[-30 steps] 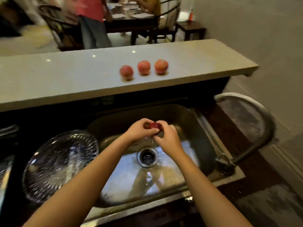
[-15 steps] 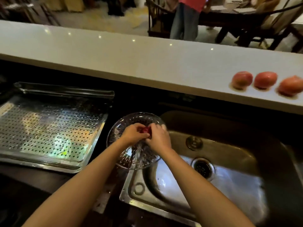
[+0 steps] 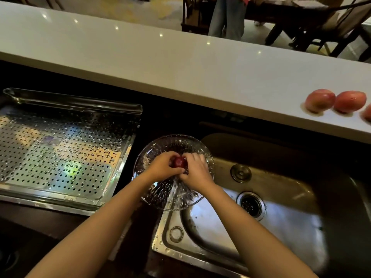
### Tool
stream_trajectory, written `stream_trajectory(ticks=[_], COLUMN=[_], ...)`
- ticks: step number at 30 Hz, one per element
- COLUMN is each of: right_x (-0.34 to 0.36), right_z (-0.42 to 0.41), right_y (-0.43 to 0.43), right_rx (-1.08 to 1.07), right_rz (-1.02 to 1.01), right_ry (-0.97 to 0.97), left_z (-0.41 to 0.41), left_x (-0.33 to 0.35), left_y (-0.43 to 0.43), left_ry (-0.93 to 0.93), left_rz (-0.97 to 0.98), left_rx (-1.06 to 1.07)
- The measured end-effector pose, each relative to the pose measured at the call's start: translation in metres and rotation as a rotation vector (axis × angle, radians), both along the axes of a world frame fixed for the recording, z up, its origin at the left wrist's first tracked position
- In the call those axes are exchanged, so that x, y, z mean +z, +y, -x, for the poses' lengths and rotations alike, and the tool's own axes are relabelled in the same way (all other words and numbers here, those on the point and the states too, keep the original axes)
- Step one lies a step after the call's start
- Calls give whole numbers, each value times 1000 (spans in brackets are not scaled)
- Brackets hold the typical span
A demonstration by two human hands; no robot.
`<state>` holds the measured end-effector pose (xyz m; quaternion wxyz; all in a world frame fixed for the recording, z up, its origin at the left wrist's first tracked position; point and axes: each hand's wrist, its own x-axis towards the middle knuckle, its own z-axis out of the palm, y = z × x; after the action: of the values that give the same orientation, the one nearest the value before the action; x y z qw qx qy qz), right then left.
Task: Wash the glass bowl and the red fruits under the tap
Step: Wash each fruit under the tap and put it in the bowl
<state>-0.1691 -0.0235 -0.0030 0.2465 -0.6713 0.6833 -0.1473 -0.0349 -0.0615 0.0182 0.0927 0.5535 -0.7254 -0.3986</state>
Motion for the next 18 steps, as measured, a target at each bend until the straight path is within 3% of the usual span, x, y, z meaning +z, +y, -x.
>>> stream_trajectory(ticks=[6, 11, 18], right_x=[25, 74, 168], right_z=[29, 81, 162], right_y=[5, 18, 52], right_rx=[-19, -141, -320], right_rz=[-60, -155, -23], right_ry=[61, 87, 123], left_z=[14, 53, 143], left_x=[26, 88, 182], left_y=[-8, -10, 1], left_ry=[-191, -353, -201], left_rz=[75, 112, 305], left_rx=[-139, -425, -581])
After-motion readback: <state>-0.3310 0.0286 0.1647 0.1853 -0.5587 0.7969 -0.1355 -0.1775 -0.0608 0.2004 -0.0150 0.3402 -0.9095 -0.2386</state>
